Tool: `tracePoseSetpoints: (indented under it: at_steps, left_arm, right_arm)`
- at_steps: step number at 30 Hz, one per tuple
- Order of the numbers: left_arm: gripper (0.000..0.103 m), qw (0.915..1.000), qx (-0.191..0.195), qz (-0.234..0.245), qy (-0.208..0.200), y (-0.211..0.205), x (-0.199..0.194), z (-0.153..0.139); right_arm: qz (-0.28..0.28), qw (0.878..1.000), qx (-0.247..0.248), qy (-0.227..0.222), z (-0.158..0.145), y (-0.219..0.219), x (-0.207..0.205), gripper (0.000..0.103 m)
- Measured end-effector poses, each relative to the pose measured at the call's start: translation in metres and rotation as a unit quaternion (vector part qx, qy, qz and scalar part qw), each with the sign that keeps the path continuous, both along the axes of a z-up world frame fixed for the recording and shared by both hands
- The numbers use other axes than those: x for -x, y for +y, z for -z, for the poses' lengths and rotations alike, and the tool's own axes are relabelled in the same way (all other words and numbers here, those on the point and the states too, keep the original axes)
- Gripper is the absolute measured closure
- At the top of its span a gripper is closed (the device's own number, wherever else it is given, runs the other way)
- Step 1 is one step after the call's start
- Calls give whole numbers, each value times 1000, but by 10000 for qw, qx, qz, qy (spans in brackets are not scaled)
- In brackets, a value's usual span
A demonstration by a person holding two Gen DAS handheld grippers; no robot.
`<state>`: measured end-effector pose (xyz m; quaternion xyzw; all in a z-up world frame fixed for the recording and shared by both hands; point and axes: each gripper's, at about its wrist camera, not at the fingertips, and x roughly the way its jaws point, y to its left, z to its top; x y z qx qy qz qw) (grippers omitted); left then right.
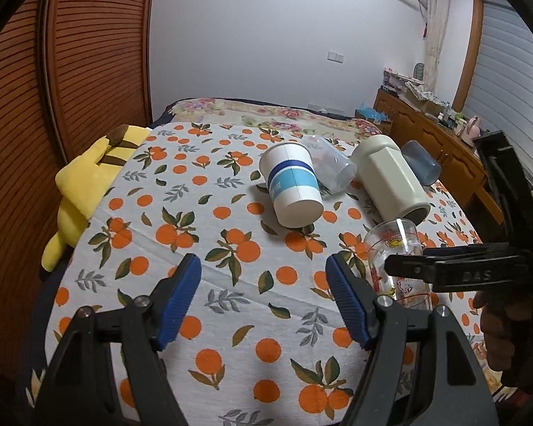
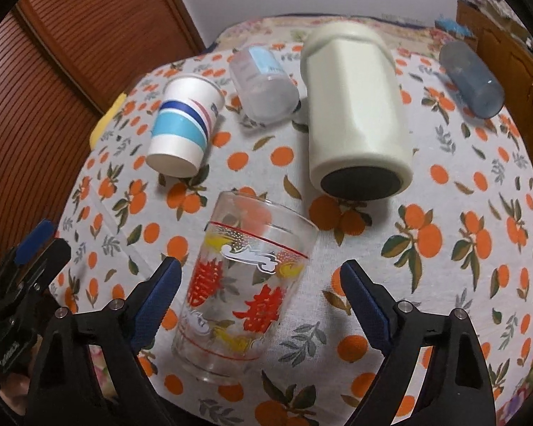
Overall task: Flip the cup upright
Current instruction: 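Grasp the upright glass with the right tool while the left tool releases it, then carry the glass with the right tool and lower it onto the sheet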
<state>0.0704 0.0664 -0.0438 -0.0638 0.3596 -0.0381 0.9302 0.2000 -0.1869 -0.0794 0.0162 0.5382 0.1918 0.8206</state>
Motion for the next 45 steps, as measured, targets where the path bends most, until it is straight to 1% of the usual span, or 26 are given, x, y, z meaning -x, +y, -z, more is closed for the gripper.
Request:
tracePoseSetpoints:
  at_steps: [4, 8, 10, 13, 14, 18, 21, 26, 30, 33, 37, 40, 43, 45]
  left_arm:
    - [30, 10000, -18, 3, 36, -2, 1, 3]
    - [30, 10000, -2, 8, 49, -3, 1, 4]
    - [30, 10000, -20, 7, 48, -3, 1, 4]
    - [30, 10000, -11, -7, 33, -1, 2, 3]
    - [30, 10000, -8, -16, 28, -1, 2, 3]
    - [30, 10000, 4, -32, 35, 1, 2, 4]
    - [30, 10000, 1, -41, 38, 1, 2, 4]
    - [30, 9999, 17, -88, 49, 4, 2, 4]
    - [30, 9999, 9, -95, 33, 3, 3, 4]
    - [30, 9999, 10, -101, 29, 3, 2, 4]
    - [30, 9999, 27, -101, 8, 4, 3, 4]
    - [30, 9999, 51, -92, -96, 5, 5, 2]
    - [30, 9998, 66, -119, -174, 6, 7, 0]
    - [30, 9997, 49, -126, -220, 6, 8, -2]
  right_arm:
    - [-12, 9999, 20, 148, 6, 4, -5, 13]
    - [-2, 9995, -33, 313, 12, 5, -12, 20]
    - [-4, 9994, -21, 344, 13, 6, -15, 21]
    - [-63, 9989, -94, 444, 15, 8, -17, 27]
    - [-87, 9988, -97, 463, 15, 9, -17, 29]
    - [-193, 9990, 4, 399, 12, 12, -16, 30]
    - [-435, 9990, 96, -66, 2, 17, -5, 31]
    - [-606, 9958, -80, -682, -12, 14, 6, 33]
    - [-793, 9889, 156, -1244, -24, 18, 16, 34]
    - [-979, 9822, 353, -1564, -29, 24, 22, 35]
    - [-1129, 9736, 497, -1921, -31, 29, 32, 35]
    - [-1162, 9676, 582, -2165, -30, 32, 38, 37]
    - [-1221, 9639, 649, -2276, -28, 33, 42, 37]
    - [-1226, 9638, 652, -2278, -27, 34, 42, 37]
